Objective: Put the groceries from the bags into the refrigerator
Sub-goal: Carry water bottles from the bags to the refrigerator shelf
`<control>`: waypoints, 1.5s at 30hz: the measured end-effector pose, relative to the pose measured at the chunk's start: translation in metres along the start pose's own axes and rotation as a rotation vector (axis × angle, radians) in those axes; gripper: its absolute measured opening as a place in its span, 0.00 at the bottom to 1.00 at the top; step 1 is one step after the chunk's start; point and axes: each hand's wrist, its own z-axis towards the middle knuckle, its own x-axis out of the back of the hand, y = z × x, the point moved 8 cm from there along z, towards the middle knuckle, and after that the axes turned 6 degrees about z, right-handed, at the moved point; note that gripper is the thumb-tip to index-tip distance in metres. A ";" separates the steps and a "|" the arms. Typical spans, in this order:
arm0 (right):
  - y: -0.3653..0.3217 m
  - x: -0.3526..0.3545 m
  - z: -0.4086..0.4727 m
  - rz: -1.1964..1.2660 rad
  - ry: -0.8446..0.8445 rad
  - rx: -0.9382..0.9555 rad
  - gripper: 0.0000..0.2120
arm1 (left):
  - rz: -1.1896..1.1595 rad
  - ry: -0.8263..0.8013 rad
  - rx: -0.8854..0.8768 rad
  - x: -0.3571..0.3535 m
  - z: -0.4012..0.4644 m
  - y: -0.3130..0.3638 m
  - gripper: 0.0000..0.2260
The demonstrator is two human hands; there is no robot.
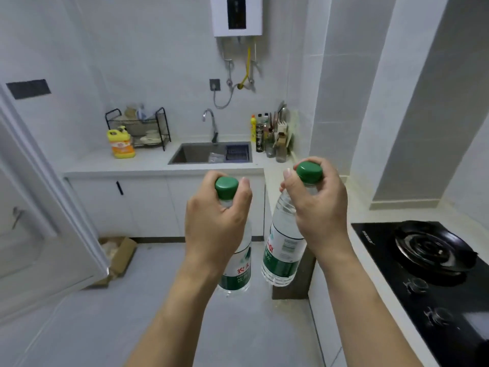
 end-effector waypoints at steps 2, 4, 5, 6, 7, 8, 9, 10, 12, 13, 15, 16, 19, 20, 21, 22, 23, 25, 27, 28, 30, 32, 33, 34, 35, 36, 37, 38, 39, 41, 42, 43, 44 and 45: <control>0.002 -0.031 0.001 0.050 -0.086 -0.003 0.07 | 0.054 0.067 0.021 0.024 0.001 -0.009 0.11; 0.000 -0.061 0.000 0.102 -0.165 0.003 0.07 | 0.113 0.136 0.052 0.050 -0.001 -0.017 0.11; -0.002 -0.075 -0.002 0.136 -0.201 0.004 0.07 | 0.141 0.168 0.067 0.063 -0.002 -0.020 0.11; -0.004 -0.089 -0.004 0.174 -0.237 0.002 0.07 | 0.171 0.203 0.080 0.076 -0.003 -0.023 0.12; -0.006 -0.103 -0.007 0.211 -0.276 -0.001 0.06 | 0.203 0.242 0.090 0.089 -0.005 -0.025 0.12; -0.010 -0.118 -0.012 0.242 -0.317 -0.004 0.06 | 0.234 0.283 0.096 0.102 -0.007 -0.026 0.12; -0.013 -0.133 -0.017 0.269 -0.358 -0.006 0.05 | 0.261 0.320 0.101 0.115 -0.009 -0.027 0.12; -0.017 -0.148 -0.023 0.294 -0.402 -0.008 0.05 | 0.287 0.356 0.107 0.128 -0.014 -0.027 0.12; -0.024 -0.178 -0.037 0.348 -0.481 -0.009 0.06 | 0.343 0.432 0.123 0.155 -0.026 -0.029 0.12; -0.028 -0.193 -0.046 0.376 -0.520 -0.011 0.06 | 0.370 0.469 0.137 0.170 -0.033 -0.031 0.12; -0.039 -0.224 -0.066 0.434 -0.600 -0.022 0.06 | 0.417 0.529 0.175 0.200 -0.049 -0.036 0.12; -0.046 -0.240 -0.078 0.460 -0.640 -0.028 0.06 | 0.448 0.559 0.191 0.217 -0.058 -0.038 0.12; -0.071 -0.288 -0.115 0.532 -0.742 -0.041 0.06 | 0.560 0.657 0.214 0.272 -0.082 -0.038 0.13; -0.080 -0.303 -0.128 0.558 -0.767 -0.045 0.07 | 0.590 0.691 0.219 0.291 -0.091 -0.038 0.13; -0.090 -0.317 -0.140 0.584 -0.789 -0.047 0.07 | 0.616 0.722 0.227 0.310 -0.098 -0.039 0.13; -0.100 -0.331 -0.153 0.609 -0.810 -0.048 0.07 | 0.642 0.748 0.234 0.328 -0.106 -0.040 0.13; -0.109 -0.345 -0.165 0.633 -0.831 -0.051 0.08 | 0.668 0.772 0.238 0.345 -0.113 -0.041 0.13; -0.127 -0.372 -0.190 0.674 -0.872 -0.057 0.08 | 0.712 0.816 0.238 0.377 -0.126 -0.042 0.13; -0.145 -0.398 -0.214 0.700 -0.921 -0.062 0.07 | 0.745 0.855 0.244 0.408 -0.138 -0.044 0.12; -0.154 -0.411 -0.227 0.710 -0.945 -0.063 0.07 | 0.761 0.872 0.250 0.422 -0.145 -0.045 0.12; -0.171 -0.434 -0.249 0.734 -0.977 -0.062 0.06 | 0.799 0.901 0.263 0.451 -0.156 -0.047 0.11; -0.186 -0.456 -0.269 0.754 -1.001 -0.062 0.06 | 0.826 0.926 0.274 0.479 -0.166 -0.048 0.11; -0.193 -0.466 -0.278 0.763 -1.012 -0.062 0.06 | 0.836 0.939 0.278 0.492 -0.170 -0.048 0.11; -0.200 -0.476 -0.287 0.772 -1.021 -0.060 0.06 | 0.846 0.954 0.280 0.505 -0.175 -0.048 0.10; -0.206 -0.485 -0.296 0.779 -1.032 -0.061 0.06 | 0.855 0.970 0.281 0.518 -0.179 -0.048 0.10; -0.211 -0.495 -0.305 0.787 -1.048 -0.067 0.06 | 0.865 0.987 0.280 0.530 -0.184 -0.050 0.11; -0.215 -0.506 -0.314 0.795 -1.068 -0.075 0.06 | 0.877 1.003 0.279 0.541 -0.189 -0.051 0.11; -0.219 -0.516 -0.322 0.803 -1.086 -0.081 0.06 | 0.890 1.018 0.279 0.552 -0.193 -0.054 0.12; -0.223 -0.527 -0.330 0.810 -1.100 -0.083 0.06 | 0.901 1.034 0.282 0.563 -0.197 -0.058 0.12; -0.229 -0.549 -0.345 0.822 -1.122 -0.092 0.05 | 0.909 1.077 0.299 0.583 -0.205 -0.068 0.11; -0.232 -0.560 -0.352 0.830 -1.133 -0.099 0.05 | 0.913 1.102 0.308 0.593 -0.208 -0.075 0.11; -0.234 -0.572 -0.360 0.837 -1.145 -0.106 0.05 | 0.917 1.125 0.317 0.602 -0.211 -0.081 0.11; -0.236 -0.584 -0.367 0.849 -1.155 -0.113 0.05 | 0.921 1.147 0.324 0.612 -0.214 -0.088 0.10; -0.239 -0.596 -0.372 0.863 -1.161 -0.117 0.05 | 0.924 1.169 0.328 0.624 -0.215 -0.094 0.10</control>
